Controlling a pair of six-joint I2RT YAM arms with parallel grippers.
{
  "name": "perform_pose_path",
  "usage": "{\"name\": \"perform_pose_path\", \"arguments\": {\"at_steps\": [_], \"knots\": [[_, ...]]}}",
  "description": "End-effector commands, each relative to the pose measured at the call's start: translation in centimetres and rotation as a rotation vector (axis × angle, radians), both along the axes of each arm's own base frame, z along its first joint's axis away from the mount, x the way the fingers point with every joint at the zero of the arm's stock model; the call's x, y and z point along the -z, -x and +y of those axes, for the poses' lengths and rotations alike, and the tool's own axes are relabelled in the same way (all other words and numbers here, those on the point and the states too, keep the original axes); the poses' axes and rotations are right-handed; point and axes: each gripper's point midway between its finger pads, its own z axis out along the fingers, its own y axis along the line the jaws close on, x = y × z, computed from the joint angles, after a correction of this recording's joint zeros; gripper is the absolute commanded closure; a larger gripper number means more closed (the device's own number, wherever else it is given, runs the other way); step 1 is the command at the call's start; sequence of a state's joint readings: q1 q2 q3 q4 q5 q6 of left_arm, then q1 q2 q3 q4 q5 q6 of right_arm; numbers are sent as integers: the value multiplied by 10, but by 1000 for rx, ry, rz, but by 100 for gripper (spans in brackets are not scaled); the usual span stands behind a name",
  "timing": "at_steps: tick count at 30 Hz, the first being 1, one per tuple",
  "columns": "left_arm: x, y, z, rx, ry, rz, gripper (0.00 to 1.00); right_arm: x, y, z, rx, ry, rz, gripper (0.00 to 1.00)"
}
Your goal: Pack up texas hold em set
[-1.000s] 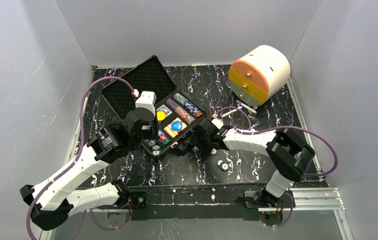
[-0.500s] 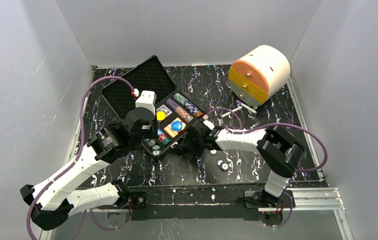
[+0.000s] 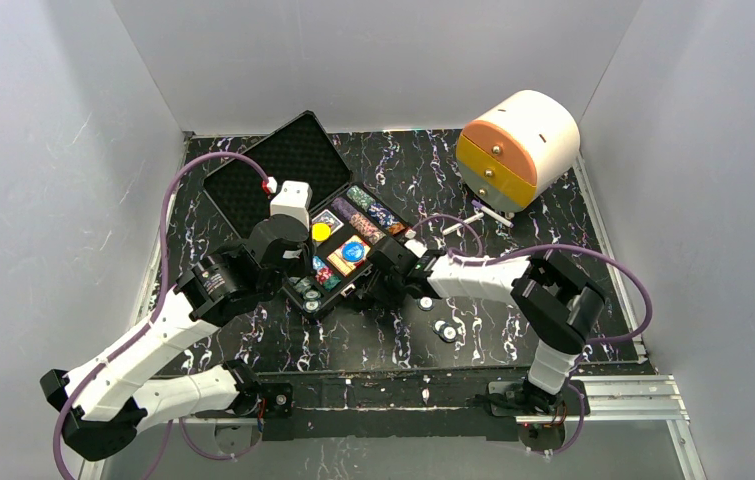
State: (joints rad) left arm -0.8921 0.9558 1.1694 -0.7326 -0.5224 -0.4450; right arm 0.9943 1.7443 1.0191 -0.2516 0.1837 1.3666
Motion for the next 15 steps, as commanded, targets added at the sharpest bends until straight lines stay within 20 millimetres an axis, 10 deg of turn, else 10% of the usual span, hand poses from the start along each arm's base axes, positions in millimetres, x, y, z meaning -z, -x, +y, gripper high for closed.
{"name": "perform_pose_path", "arguments": {"at_steps": [1,15], "knots": [[-12,-4,6,-25,-1,-41,100,-1,-39,-34,59,114,-116,90],[-4,-10,-1,-21,-24,-26,100,-34,-97,-76,-12,112,-248,99]]}}
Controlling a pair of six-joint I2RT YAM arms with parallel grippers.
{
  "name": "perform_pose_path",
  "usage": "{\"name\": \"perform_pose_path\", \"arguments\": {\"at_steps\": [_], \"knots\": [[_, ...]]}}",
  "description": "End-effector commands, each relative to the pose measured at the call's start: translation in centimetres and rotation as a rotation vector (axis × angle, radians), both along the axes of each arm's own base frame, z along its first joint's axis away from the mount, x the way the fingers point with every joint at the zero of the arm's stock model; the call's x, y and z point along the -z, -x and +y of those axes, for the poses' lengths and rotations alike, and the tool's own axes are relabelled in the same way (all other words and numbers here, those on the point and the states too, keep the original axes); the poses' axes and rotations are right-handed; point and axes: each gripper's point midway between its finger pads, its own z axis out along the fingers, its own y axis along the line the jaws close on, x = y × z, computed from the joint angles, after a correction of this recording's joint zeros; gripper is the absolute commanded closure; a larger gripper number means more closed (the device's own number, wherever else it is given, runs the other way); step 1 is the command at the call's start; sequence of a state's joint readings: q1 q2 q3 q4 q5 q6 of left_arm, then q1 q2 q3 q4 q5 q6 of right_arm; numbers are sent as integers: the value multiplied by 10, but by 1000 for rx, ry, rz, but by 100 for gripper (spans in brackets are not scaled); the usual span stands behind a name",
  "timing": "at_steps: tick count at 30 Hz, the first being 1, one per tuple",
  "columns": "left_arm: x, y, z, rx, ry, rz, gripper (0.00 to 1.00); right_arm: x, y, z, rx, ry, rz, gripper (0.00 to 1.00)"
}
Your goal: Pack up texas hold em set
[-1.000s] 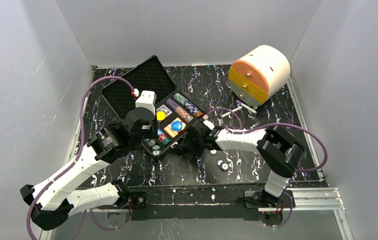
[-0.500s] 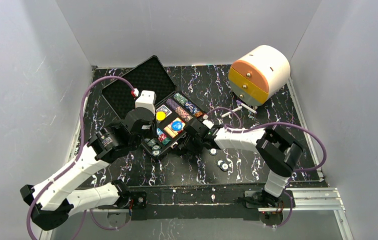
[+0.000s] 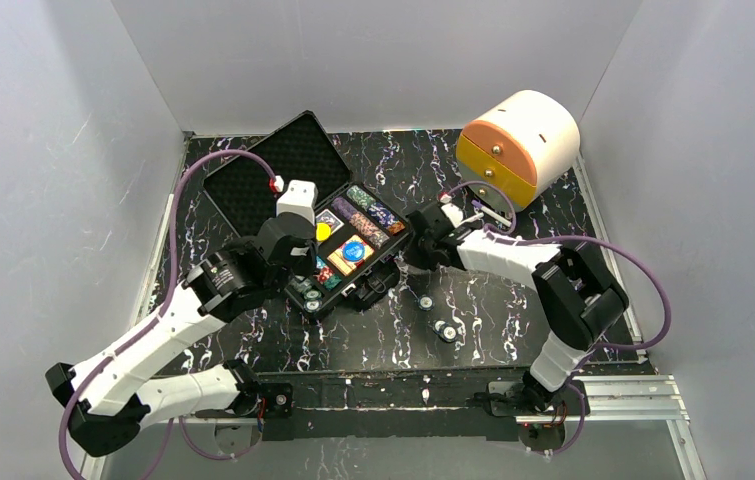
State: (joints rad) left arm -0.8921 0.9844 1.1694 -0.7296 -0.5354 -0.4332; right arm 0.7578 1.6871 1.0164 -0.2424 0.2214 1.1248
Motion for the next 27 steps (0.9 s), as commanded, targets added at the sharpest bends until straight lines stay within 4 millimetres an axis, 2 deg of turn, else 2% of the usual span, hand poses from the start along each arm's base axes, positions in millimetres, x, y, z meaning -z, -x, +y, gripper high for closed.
{"name": "perform_pose_path", "arguments": {"at_steps": [1,4,6,9,13,18,27], "knots": [[-9,-6,-1,-17,11,-34,100,-21,-14,-4,-89,29,-109,99],[-9,-9,-2,-22,11,-36,100,-30,-6,-2,-96,18,-118,96],[-9,-10,-4,-23,13,-36,100,-34,-4,-7,-75,9,-126,83],[-9,-12,-7,-23,14,-36,100,-46,-4,-5,-77,-22,-145,59],[-9,-14,-8,-24,13,-38,100,-62,-6,15,-149,-98,-183,43],[-9,-14,-9,-22,11,-38,100,-41,-5,18,-187,-33,-103,41],[-7,-15,-5,-33,-3,-44,100,-12,17,15,-328,32,-51,40]]}}
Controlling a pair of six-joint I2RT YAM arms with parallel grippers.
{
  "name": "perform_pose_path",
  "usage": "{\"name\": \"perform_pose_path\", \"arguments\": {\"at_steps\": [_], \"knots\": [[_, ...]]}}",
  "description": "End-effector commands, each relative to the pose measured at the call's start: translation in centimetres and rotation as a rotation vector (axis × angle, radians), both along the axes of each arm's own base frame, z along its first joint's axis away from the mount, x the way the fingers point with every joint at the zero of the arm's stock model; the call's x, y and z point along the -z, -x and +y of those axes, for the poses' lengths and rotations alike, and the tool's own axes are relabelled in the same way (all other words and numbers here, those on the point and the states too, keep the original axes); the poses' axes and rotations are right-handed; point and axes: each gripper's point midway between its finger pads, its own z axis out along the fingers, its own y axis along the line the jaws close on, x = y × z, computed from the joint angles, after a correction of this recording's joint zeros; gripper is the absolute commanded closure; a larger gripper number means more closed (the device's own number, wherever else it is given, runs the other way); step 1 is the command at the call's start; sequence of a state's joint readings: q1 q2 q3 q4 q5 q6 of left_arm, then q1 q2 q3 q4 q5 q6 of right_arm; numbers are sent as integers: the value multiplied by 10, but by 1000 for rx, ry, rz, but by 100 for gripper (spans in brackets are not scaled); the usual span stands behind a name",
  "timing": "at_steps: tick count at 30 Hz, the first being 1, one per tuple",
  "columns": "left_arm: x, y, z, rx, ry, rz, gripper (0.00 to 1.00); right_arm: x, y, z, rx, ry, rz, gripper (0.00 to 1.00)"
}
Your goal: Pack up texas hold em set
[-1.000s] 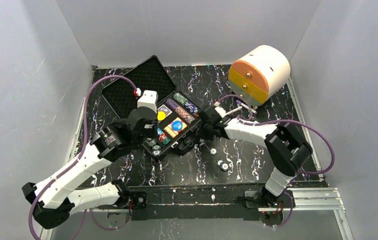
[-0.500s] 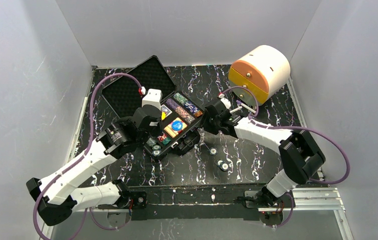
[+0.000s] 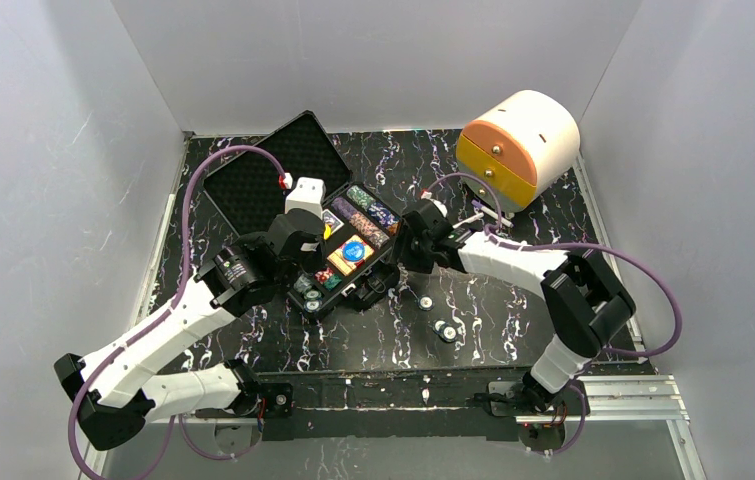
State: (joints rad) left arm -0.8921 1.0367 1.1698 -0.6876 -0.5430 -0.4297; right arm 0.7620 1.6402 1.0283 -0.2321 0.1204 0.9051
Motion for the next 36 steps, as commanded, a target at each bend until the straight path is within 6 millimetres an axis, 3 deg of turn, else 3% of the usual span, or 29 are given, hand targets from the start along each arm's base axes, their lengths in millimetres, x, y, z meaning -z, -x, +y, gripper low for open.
{"name": "perform_pose_path", "arguments": {"at_steps": [1,6,11,17,25,30,36], "knots": [[-12,-5,5,-28,7,-45,100,14,7,4,-102,48,13,40],[-11,-7,3,-23,4,-43,100,26,5,10,-200,147,-15,41],[-11,-7,2,-23,2,-42,100,18,-8,13,-337,223,-150,41],[-13,-9,0,-23,3,-47,100,25,-31,-6,-388,411,-242,43],[-16,-9,1,-25,-1,-49,100,29,-60,-52,-316,569,-363,69],[-17,-10,1,-26,-3,-49,100,14,-89,-74,-284,540,-422,70],[-14,-12,-3,-18,-9,-41,100,5,-116,-75,-310,483,-482,70]]}}
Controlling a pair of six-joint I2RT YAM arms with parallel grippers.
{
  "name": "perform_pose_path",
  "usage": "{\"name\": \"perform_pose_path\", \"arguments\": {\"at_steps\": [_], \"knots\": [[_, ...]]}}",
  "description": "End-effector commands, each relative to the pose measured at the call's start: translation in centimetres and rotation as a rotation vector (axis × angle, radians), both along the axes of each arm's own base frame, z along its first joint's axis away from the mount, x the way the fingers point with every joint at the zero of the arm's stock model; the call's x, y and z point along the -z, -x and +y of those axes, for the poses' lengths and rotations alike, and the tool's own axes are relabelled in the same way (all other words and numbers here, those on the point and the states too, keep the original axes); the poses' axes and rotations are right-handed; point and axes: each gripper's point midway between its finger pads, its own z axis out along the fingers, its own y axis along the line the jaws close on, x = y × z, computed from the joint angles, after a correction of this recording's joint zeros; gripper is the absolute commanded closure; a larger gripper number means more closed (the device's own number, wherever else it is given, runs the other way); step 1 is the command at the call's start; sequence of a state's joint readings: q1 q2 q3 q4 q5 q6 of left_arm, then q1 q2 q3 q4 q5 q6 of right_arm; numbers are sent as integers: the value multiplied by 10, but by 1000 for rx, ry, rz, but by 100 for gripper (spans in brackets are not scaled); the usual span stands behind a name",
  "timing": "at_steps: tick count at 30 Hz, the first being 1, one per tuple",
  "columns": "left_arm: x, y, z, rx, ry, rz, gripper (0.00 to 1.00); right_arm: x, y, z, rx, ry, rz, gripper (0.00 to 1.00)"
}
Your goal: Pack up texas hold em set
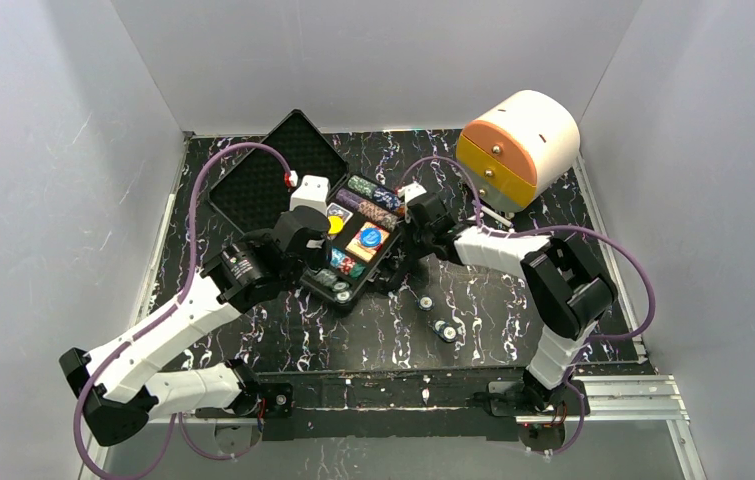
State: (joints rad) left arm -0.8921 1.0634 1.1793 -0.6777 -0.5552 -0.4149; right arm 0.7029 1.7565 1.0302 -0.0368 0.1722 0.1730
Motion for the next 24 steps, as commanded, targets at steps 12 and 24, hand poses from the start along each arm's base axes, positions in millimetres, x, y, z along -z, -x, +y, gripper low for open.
{"name": "perform_pose_path", "arguments": {"at_steps": [12,24], "knots": [[6,-10,-17,16,25,4,100,-66,-51,-36,243,-166,-58,51],[39,-9,-37,77,139,-17,100,-91,93,42,530,-699,588,24]]}}
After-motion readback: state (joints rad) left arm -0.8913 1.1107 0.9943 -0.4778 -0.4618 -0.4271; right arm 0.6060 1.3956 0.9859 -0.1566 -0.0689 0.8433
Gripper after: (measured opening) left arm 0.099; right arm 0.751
